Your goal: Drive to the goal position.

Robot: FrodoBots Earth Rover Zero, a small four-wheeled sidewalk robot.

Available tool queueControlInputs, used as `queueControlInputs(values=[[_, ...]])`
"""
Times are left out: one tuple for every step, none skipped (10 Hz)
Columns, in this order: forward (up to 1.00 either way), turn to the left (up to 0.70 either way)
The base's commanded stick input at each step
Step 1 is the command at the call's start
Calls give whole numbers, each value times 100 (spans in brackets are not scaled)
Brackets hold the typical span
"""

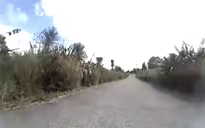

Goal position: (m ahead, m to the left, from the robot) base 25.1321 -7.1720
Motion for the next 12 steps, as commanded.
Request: queueControlInputs(values=[[85, 0], [85, 0], [85, 0], [85, 0], [85, 0], [85, 0], [85, 0], [85, 0], [85, 0], [85, 0], [85, 0], [85, -30]])
